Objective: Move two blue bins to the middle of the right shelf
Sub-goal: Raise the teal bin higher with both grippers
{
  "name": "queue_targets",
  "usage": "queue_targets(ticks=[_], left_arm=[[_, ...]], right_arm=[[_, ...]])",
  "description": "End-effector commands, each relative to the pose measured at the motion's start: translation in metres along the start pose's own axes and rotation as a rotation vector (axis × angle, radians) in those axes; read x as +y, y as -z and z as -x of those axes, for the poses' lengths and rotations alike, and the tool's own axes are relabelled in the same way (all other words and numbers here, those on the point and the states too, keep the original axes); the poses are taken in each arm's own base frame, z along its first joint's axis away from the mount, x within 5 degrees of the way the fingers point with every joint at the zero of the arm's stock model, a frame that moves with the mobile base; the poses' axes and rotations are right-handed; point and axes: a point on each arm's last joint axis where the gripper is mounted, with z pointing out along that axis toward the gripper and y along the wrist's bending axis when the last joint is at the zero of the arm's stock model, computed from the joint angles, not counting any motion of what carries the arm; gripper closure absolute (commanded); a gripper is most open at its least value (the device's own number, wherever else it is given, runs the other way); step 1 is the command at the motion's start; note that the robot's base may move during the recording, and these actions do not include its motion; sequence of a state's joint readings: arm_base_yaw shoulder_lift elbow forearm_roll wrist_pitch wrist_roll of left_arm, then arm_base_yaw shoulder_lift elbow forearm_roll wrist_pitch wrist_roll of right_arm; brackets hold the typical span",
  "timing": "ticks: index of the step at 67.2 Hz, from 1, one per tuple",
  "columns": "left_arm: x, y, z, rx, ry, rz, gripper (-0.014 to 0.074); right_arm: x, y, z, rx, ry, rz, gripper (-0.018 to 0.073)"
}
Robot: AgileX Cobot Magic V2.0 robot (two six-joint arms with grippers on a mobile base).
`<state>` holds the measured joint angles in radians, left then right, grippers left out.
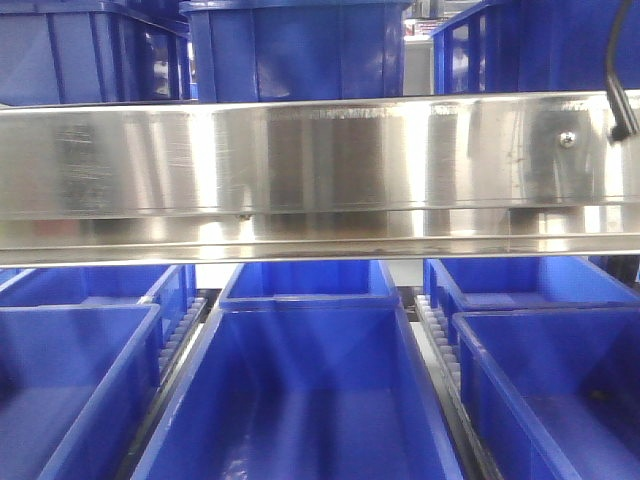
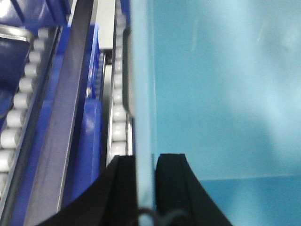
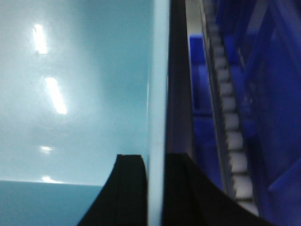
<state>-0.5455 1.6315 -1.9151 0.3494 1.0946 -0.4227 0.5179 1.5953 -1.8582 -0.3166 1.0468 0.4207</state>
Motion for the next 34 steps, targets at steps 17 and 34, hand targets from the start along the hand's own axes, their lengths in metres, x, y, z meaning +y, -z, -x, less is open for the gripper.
queue_targets(ticks=[17,34], left_arm=[[0.0007,0.0161,0.0186,-0.177,0.015,-0.056,0.0707],[0.0036,0.0163,0.0199,-0.193,-0.007,-0.021,0.0707]], right_arm=[[0.0014,0.0242,0.0261,-0.234,0.019,0.054,0.0722],[0.0018,0.0246,0.0275,-0.249,0.021,0.058,0.0722]])
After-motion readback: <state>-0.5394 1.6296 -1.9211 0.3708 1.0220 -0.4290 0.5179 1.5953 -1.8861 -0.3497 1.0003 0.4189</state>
